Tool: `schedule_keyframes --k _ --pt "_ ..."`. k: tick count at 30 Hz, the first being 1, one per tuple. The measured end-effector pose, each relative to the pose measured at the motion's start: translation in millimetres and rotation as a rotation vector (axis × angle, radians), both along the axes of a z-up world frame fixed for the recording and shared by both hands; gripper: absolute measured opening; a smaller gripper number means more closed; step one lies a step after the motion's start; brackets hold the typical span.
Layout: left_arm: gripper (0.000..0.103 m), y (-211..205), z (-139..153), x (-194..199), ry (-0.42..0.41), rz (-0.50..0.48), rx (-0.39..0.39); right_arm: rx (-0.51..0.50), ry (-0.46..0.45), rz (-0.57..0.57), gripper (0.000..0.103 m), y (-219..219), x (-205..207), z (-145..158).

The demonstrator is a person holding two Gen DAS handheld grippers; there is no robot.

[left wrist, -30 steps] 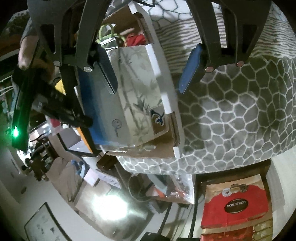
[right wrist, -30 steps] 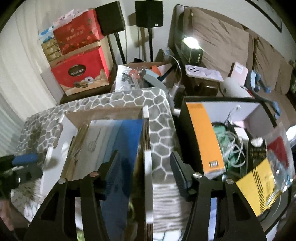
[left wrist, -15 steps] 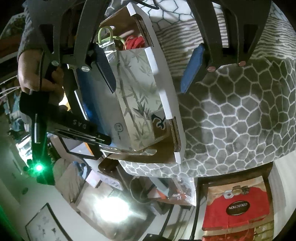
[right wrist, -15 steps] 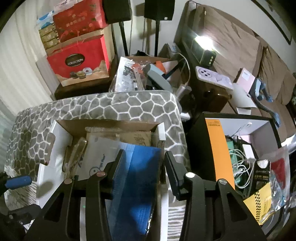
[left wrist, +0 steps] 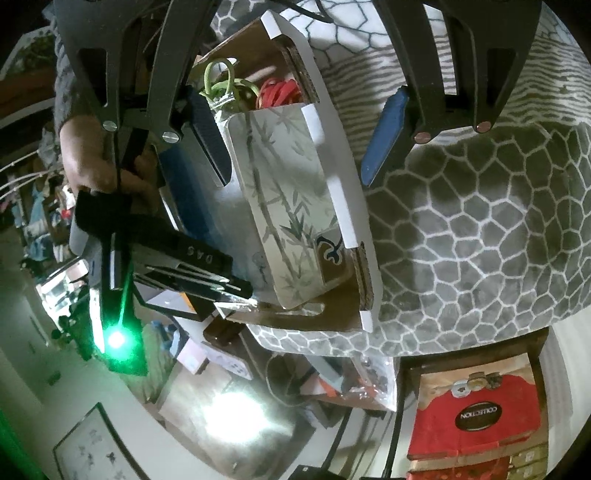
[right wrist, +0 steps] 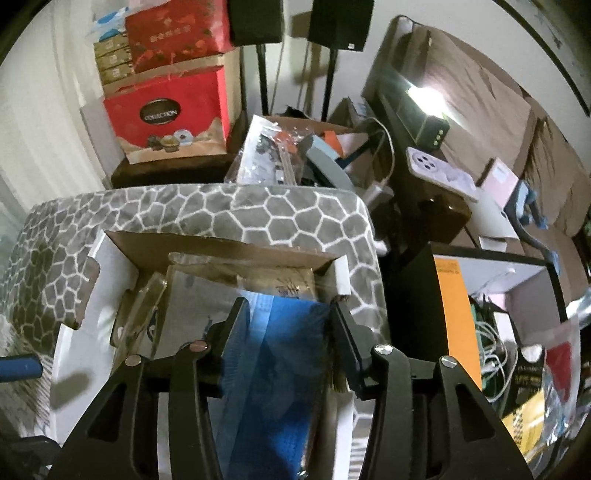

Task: Organize objects
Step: 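Grasp the white box walls with the left tool while the right tool grips the opposite wall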

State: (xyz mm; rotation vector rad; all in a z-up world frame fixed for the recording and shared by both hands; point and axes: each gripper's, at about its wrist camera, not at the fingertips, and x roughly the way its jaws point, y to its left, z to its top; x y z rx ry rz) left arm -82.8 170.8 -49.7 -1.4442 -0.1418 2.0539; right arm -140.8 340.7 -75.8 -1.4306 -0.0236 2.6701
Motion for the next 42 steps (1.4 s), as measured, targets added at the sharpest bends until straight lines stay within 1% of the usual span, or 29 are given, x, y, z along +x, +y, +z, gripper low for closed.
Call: schedule_keyframes --k 1,3,5,6,9,11,14,17,20,22,24,26,28,30,32,34,36,37,39,42 --pt "0.07 1 -1 1 0.0 -0.004 -0.003 -0.026 0.009 0.008 0.046 4 2 2" --pt "0.07 3 -2 2 0.001 -0.01 -0.01 -0.087 0.028 0.02 0.04 12 7 6" --pt "0.07 2 -3 2 0.005 -0.01 -0.022 -0.132 0.067 0.025 0.04 18 18 16" --pt "0.07 2 -3 2 0.006 -0.008 -0.025 -0.129 0.089 0.024 0.04 20 25 23" --pt "0.07 -3 -4 1 0.005 0.007 -0.023 -0.092 0.112 0.017 0.04 21 42 37" --pt "0.071 -7 -4 -1 0.005 0.017 -0.023 -0.079 0.1 0.007 0.04 21 55 42" --pt "0.073 -12 -6 -3 0.002 0.031 -0.032 -0.069 0.085 0.031 0.04 14 78 43" --pt "0.073 -14 -9 -5 -0.001 0.036 -0.045 -0.004 0.069 0.051 0.04 1 97 37" --pt "0.074 -15 -10 -6 -0.003 0.039 -0.061 0.046 0.03 0.063 0.04 -9 105 26" --pt "0.079 -15 -10 -8 -0.002 0.04 -0.068 0.045 0.006 0.07 0.04 -11 107 18" --pt "0.081 -16 -7 -12 0.005 0.046 -0.078 0.057 -0.013 0.064 0.039 -11 106 11" --pt "0.082 -17 -5 -16 0.006 0.051 -0.085 0.102 -0.015 0.053 0.038 -11 107 7" --pt "0.087 -19 -4 -23 0.001 0.057 -0.086 0.16 -0.015 0.04 0.036 -10 107 5" --pt "0.09 -20 -4 -31 -0.007 0.066 -0.084 0.18 -0.012 0.031 0.035 -7 107 5" --pt "0.091 -19 -5 -37 -0.013 0.072 -0.087 0.155 0.001 0.012 0.035 -1 110 9" --pt "0.091 -18 -8 -44 -0.019 0.078 -0.1 0.107 0.031 -0.009 0.035 5 116 18" --pt "0.091 -15 -12 -49 -0.023 0.081 -0.114 0.057 0.061 -0.04 0.039 11 125 28" --pt "0.091 -14 -14 -51 -0.027 0.08 -0.117 0.027 0.072 -0.06 0.04 14 131 32" --pt "0.091 -11 -18 -53 -0.037 0.073 -0.113 -0.059 0.091 -0.094 0.04 20 145 38" --pt "0.091 -7 -25 -55 -0.052 0.073 -0.111 -0.176 0.1 -0.114 0.04 24 167 42"
